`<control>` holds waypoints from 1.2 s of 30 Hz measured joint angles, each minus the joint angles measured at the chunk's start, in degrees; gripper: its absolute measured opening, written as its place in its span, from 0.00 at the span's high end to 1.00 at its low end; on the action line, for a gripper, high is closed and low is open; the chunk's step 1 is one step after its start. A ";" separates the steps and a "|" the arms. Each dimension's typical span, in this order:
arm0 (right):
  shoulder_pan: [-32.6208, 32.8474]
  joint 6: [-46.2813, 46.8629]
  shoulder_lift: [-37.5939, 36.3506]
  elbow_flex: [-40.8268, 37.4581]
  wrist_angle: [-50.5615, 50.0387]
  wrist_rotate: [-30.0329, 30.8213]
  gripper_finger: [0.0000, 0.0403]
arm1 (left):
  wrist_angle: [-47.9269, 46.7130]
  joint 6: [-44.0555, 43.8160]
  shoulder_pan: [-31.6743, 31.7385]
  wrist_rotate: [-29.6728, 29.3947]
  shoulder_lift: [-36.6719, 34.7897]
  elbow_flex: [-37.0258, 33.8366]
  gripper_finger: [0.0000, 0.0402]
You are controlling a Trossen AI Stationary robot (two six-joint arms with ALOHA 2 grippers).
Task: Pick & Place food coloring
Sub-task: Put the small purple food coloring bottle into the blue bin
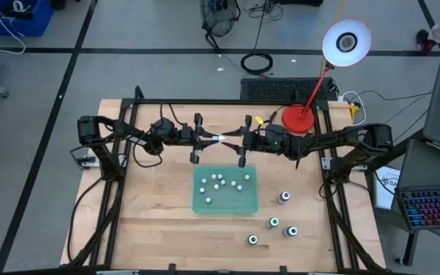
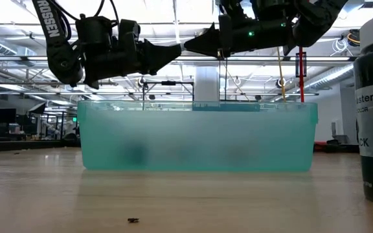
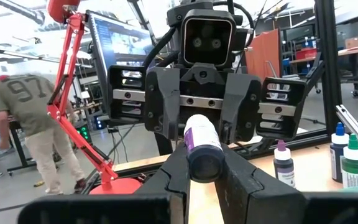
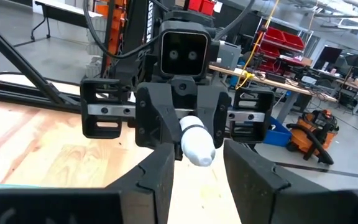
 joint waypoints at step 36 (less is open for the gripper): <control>12.27 -7.81 -4.39 16.90 -40.16 12.31 0.99 | 0.14 -2.81 1.12 -1.17 0.02 0.09 0.42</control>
